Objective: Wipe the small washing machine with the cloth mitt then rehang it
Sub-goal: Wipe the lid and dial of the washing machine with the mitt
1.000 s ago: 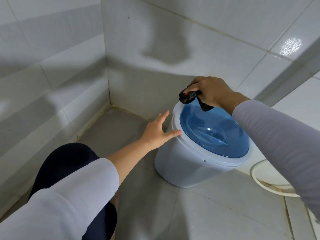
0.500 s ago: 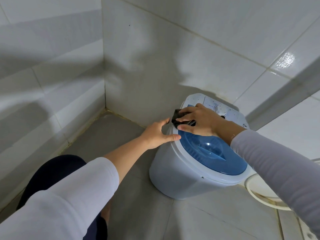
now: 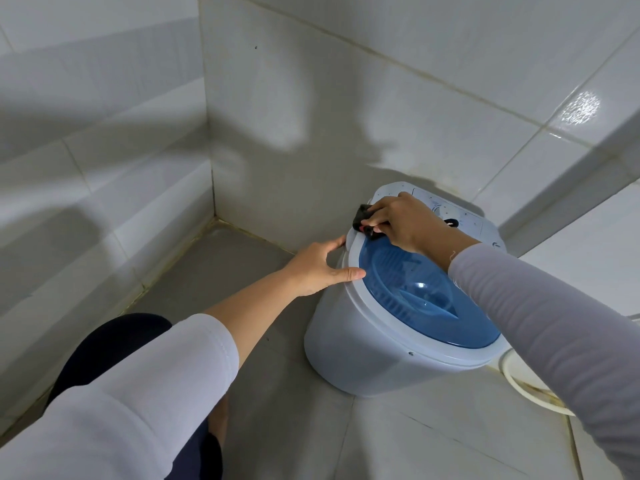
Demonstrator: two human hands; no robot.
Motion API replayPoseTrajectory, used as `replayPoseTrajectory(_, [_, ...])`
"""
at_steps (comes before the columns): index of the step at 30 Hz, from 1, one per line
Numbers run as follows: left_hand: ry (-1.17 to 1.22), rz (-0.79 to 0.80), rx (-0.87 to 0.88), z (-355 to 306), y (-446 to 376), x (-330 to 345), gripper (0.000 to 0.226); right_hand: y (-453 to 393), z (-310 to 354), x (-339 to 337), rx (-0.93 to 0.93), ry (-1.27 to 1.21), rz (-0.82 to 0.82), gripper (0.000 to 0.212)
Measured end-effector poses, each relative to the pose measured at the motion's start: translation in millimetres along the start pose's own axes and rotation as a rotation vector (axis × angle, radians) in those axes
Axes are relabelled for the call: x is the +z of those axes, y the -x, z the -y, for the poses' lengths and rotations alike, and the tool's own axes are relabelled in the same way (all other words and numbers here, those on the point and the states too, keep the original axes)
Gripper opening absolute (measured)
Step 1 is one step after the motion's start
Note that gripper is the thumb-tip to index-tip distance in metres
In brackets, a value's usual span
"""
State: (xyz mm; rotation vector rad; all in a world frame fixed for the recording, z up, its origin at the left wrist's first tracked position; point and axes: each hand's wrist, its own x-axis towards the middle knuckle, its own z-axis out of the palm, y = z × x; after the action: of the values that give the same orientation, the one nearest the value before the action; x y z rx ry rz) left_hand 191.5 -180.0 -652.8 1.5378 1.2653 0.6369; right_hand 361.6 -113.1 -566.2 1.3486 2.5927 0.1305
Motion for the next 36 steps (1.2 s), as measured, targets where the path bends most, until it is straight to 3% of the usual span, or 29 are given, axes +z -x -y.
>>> replayPoseTrajectory(17, [-0.168,0.088,-0.036,-10,-3,-10,0.095,-49,-37,-4,0.101,0.264,-0.047,0.036])
replayPoseTrajectory(23, [-0.135,0.049,-0.029,-23,-18,-23,0.083,-39,-67,-29,0.167,0.024,-0.239,0.032])
replayPoseTrajectory(32, [-0.182,0.062,-0.037,-41,-45,-17,0.078,-9,-59,-2,-0.058,0.007,-0.038,0.044])
replayPoseTrajectory(36, [-0.228,0.090,-0.022,-43,-52,-18,0.079,-8,-62,11,-0.049,-0.001,-0.082,0.048])
